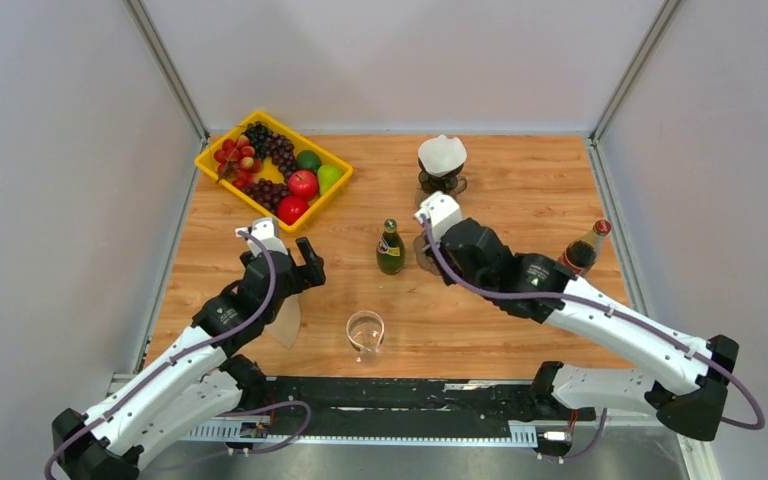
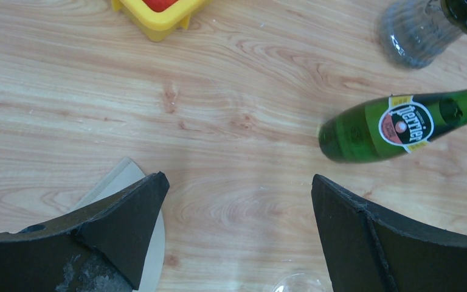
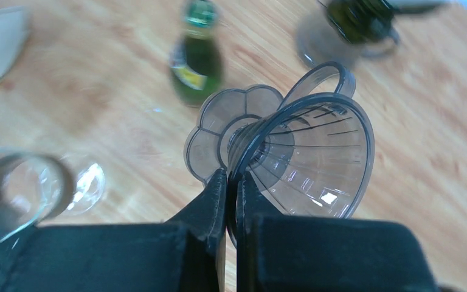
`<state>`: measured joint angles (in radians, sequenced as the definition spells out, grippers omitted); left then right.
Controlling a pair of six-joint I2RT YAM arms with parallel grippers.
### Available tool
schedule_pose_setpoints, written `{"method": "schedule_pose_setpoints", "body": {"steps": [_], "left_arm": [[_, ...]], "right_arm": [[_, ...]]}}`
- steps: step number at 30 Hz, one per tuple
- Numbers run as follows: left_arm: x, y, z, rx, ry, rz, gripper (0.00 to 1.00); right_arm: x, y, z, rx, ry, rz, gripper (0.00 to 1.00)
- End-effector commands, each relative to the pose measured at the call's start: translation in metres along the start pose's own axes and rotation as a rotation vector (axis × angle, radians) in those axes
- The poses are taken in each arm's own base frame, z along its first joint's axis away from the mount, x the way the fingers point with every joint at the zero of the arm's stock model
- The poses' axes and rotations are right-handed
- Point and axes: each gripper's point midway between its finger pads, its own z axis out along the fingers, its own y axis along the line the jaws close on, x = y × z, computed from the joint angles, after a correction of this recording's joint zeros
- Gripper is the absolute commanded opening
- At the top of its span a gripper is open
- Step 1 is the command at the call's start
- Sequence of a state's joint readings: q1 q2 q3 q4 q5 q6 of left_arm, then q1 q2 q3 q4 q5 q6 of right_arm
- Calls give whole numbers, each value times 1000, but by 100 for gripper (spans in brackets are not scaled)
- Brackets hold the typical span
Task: Place the coffee filter in the dripper
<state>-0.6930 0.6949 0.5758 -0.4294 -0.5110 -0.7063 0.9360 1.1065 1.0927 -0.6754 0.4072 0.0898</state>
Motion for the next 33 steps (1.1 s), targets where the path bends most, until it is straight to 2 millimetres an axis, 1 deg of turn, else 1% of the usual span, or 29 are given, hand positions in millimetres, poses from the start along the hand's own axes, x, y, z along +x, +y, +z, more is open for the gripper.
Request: {"method": "schedule_pose_setpoints", "body": {"steps": [1, 3, 5, 8, 10, 11, 14, 17, 23, 27, 33], "left_arm": [[-5, -2, 3, 21, 7, -87, 100], [-2, 4, 3, -3, 31, -102, 100], [2, 11, 2, -27, 46, -112, 100], [3, 18, 1, -56, 44, -131, 100], [5, 22, 1, -72, 45, -137, 100], [6, 23, 0, -76, 47, -137, 100], [8, 27, 0, -95, 50, -141, 100], [10, 31, 0, -108, 54, -141, 100], [11, 36, -2, -126, 46, -146, 100], [10, 38, -3, -128, 39, -151, 100], [9, 39, -5, -130, 32, -155, 100]], "right_arm": [[-38, 53, -36, -193, -149, -306, 0], [-36, 83, -49, -274, -184, -459, 0], [-29, 114, -59, -353, -208, -606, 0], [-19, 150, -68, -464, -225, -760, 0], [-15, 168, -68, -527, -225, -834, 0], [-16, 173, -70, -541, -235, -856, 0], [-9, 190, -71, -599, -227, -938, 0], [-1, 201, -74, -654, -207, -984, 0], [15, 211, -73, -706, -162, -1026, 0], [23, 210, -67, -689, -126, -1044, 1], [24, 208, -61, -655, -113, -1048, 5]]}}
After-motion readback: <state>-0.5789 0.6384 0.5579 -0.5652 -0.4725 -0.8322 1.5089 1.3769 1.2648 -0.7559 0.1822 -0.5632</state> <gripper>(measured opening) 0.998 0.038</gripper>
